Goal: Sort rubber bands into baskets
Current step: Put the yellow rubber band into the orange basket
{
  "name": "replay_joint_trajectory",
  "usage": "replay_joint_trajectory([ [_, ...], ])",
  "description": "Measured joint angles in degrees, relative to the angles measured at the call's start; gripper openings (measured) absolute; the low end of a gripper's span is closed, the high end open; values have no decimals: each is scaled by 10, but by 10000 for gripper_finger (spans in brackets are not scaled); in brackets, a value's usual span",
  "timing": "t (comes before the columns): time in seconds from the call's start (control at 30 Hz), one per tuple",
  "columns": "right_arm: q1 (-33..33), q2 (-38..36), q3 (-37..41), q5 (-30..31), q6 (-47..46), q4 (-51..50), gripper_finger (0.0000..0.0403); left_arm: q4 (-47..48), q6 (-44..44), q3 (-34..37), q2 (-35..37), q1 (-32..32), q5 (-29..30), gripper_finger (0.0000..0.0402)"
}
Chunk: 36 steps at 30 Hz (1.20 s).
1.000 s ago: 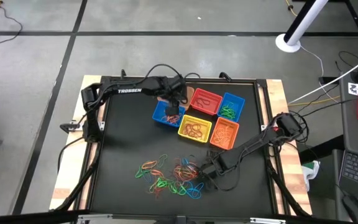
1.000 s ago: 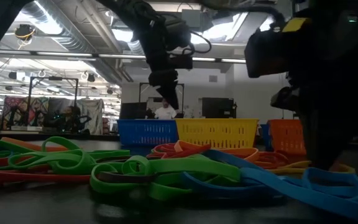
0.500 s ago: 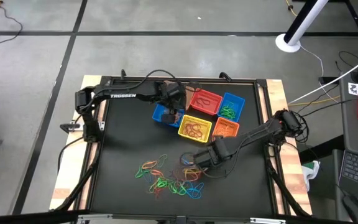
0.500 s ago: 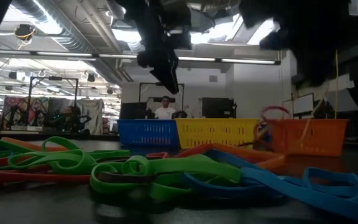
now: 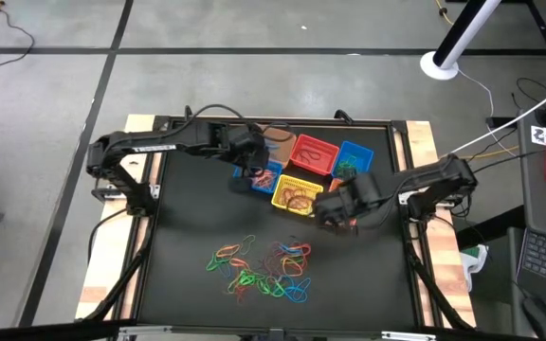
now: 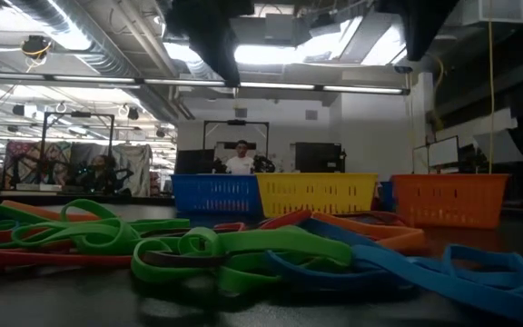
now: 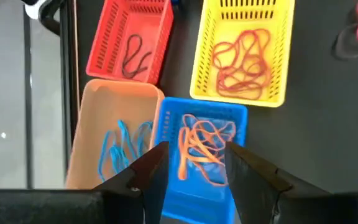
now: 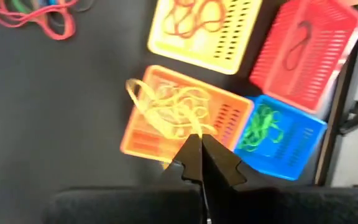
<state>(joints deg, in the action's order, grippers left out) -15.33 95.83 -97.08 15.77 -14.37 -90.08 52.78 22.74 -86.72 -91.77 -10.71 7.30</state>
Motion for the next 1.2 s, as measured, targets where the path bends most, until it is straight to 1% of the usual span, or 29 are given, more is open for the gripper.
replay_joint_trajectory([
  [0.07,16,-14,4,12,14,0,1,6,-26,0,8,4,-19,153],
  [0.13,35,-23,11,17,29,1,1,12,-49,0,9,10,-50,153],
  [0.23,63,-31,28,12,62,1,1,23,-67,4,7,17,-90,153],
  [0.33,90,-32,53,3,98,1,1,23,-75,21,6,27,-110,153],
  [0.5,129,-32,108,-46,137,0,1,22,-102,48,6,41,-112,153],
  [0.63,147,-32,149,-53,148,11,1,16,-128,70,5,49,-112,153],
  [0.77,155,-31,186,-82,149,44,1,12,-154,93,5,60,-112,153],
  [0.93,154,-31,220,-89,148,97,1,-4,-197,128,5,79,-112,153],
  [1.07,154,-30,236,-89,147,133,2,-40,-240,165,5,96,-112,153],
  [1.2,154,-30,238,-89,147,151,24,-100,-274,205,5,111,-112,152],
])
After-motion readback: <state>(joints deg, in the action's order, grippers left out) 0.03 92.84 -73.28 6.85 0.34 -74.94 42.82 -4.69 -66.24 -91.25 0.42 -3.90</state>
